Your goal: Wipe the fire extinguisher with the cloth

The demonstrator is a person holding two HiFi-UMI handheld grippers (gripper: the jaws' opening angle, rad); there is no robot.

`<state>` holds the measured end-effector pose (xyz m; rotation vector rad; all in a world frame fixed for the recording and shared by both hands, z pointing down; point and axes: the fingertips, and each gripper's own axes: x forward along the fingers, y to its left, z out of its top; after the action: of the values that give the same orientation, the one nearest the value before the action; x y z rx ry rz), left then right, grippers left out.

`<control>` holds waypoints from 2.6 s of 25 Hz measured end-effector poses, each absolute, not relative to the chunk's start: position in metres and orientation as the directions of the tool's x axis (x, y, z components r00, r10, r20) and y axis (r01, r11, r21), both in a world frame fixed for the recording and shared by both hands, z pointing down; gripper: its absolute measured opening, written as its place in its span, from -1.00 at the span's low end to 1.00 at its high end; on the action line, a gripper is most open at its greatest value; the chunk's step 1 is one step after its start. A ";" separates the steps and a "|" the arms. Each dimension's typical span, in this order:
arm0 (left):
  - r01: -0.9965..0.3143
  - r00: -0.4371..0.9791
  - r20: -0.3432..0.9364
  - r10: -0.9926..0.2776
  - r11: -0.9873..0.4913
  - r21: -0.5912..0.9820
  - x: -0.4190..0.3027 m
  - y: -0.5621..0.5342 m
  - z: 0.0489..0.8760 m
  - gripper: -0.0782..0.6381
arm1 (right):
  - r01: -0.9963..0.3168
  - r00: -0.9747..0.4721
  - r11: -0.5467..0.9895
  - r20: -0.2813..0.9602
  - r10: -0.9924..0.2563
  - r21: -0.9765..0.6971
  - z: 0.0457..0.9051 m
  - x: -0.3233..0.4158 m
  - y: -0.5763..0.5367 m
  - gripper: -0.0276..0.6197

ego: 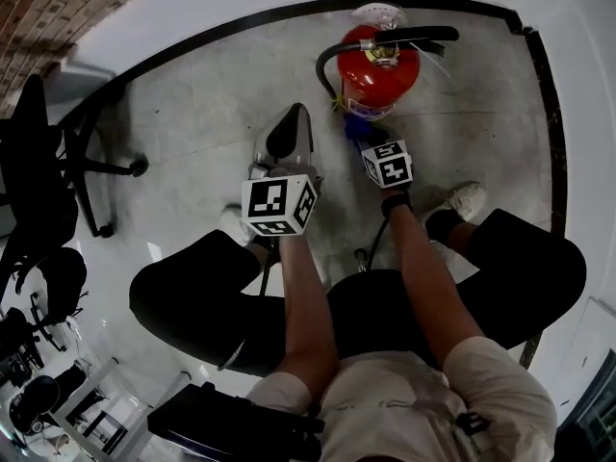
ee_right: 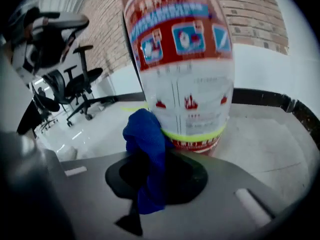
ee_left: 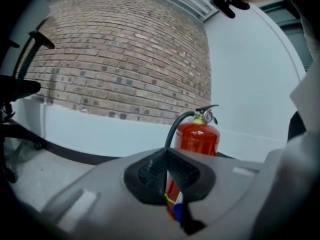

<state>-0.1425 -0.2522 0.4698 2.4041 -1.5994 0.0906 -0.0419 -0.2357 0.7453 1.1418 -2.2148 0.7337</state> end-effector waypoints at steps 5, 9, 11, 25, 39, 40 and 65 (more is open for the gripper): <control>-0.918 0.386 0.217 -0.897 -0.351 0.183 -0.145 -0.251 0.490 -0.78 | -0.834 -0.461 0.513 0.769 -0.443 -0.204 0.822 -0.033 -0.234 -0.69; -0.925 0.371 0.238 -0.898 -0.333 0.184 -0.149 -0.247 0.499 -0.78 | -0.821 -0.457 0.533 0.797 -0.395 -0.207 0.842 -0.031 -0.234 -0.69; -0.926 0.367 0.231 -0.901 -0.331 0.183 -0.149 -0.246 0.493 -0.78 | -0.817 -0.481 0.527 0.780 -0.399 -0.234 0.828 -0.030 -0.233 -0.68; -0.903 0.407 0.043 -0.913 -0.394 0.173 -0.138 -0.243 0.378 -0.78 | -0.734 -0.670 0.617 0.158 -0.725 -0.285 0.445 -0.021 -0.205 -0.67; -0.897 0.428 0.067 -0.901 -0.414 0.154 -0.130 -0.233 0.382 -0.78 | -0.796 -0.604 0.579 0.290 -0.742 -0.177 0.506 -0.007 -0.229 -0.68; -0.897 0.429 0.075 -0.900 -0.414 0.157 -0.128 -0.234 0.387 -0.78 | -0.799 -0.598 0.574 0.332 -0.730 -0.178 0.530 -0.006 -0.228 -0.68; -0.912 0.405 0.234 -0.884 -0.372 0.174 -0.122 -0.251 0.466 -0.78 | -0.833 -0.508 0.438 0.779 -0.368 -0.337 0.820 -0.008 -0.227 -0.68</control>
<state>-0.1219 -0.2513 0.4663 2.3902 -1.5697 0.1465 -0.0083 -0.2271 0.8198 1.0048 -2.0717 0.9679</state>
